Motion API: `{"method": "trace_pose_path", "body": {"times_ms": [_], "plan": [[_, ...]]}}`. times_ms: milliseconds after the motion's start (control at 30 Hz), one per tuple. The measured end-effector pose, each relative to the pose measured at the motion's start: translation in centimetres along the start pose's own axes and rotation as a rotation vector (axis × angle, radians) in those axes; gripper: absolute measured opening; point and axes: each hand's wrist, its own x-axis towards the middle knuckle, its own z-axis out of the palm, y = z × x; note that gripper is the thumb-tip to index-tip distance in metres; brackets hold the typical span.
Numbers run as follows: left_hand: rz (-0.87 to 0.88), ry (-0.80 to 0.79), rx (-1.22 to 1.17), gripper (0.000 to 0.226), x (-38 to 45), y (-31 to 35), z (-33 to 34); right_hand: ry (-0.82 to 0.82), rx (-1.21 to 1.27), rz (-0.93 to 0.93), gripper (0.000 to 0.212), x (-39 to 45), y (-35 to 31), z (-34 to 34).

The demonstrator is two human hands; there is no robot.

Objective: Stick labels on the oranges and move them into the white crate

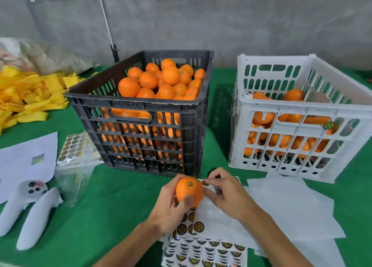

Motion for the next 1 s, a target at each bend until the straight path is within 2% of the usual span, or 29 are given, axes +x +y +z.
{"method": "trace_pose_path", "body": {"times_ms": [67,233,367,600,733,833,900,1000], "plan": [[-0.016,0.012,-0.019,0.059,0.0,0.0,-0.1,-0.005,0.006,0.011,0.068,0.3,-0.1,0.0],[-0.026,-0.014,-0.026,0.057,0.0,-0.4,-0.2,0.004,-0.007,0.011,0.027,0.3,0.3,0.1],[-0.008,-0.085,0.041,0.066,-0.1,-0.4,-0.1,0.087,0.143,0.129,0.011,0.7,0.1,0.2],[0.0,-0.082,0.099,0.06,0.0,-0.2,-0.2,0.145,0.291,0.31,0.013,1.4,0.2,0.1],[-0.016,-0.074,0.078,0.048,0.0,-0.2,-0.2,0.126,0.223,0.233,0.007,1.0,0.0,0.4],[-0.026,-0.074,0.047,0.054,0.0,0.0,-0.1,0.066,0.14,0.178,0.035,0.6,-0.1,0.5],[-0.024,-0.073,0.046,0.059,0.0,0.1,-0.1,0.092,0.066,0.122,0.03,0.6,-0.2,0.5],[-0.035,-0.07,0.053,0.049,-0.1,0.1,-0.1,0.102,-0.016,0.084,0.019,0.5,-0.4,0.5]]}}
